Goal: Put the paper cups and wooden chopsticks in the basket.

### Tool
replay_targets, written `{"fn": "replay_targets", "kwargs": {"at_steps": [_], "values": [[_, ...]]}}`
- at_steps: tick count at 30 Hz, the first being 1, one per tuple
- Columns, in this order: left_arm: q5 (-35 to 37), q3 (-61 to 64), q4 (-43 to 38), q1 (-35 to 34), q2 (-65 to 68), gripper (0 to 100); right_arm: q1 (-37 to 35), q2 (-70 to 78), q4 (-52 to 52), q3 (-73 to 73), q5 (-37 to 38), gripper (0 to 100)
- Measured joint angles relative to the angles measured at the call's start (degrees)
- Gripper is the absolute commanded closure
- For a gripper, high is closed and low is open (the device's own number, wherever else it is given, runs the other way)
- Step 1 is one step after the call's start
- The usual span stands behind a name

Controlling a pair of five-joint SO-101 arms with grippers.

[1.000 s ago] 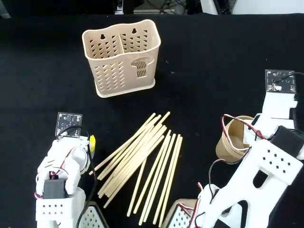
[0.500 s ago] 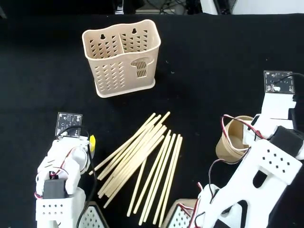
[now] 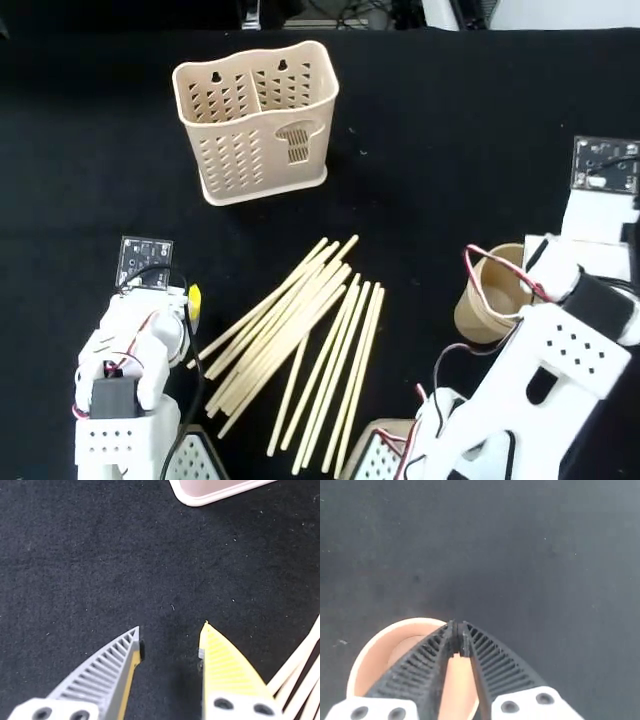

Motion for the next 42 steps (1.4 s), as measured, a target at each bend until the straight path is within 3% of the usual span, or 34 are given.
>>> {"fn": "replay_targets", "kwargs": {"at_steps": [4,8,22,42], "values": [[0.00,0.00,0.00,0.00,0.00,80,0.00,-0.44,-1.41,2.37,0.09,97.1],[0.00,0.00,0.00,0.00,0.00,80,0.00,-0.44,3.60,2.11,0.09,87.1],[0.00,0.00,0.00,0.00,0.00,80,-1.05,-0.44,5.36,1.41,0.09,98.8],[0.00,0.00,0.00,0.00,0.00,80,-2.55,-1.85,-7.38,9.05,-7.38,98.6]]}}
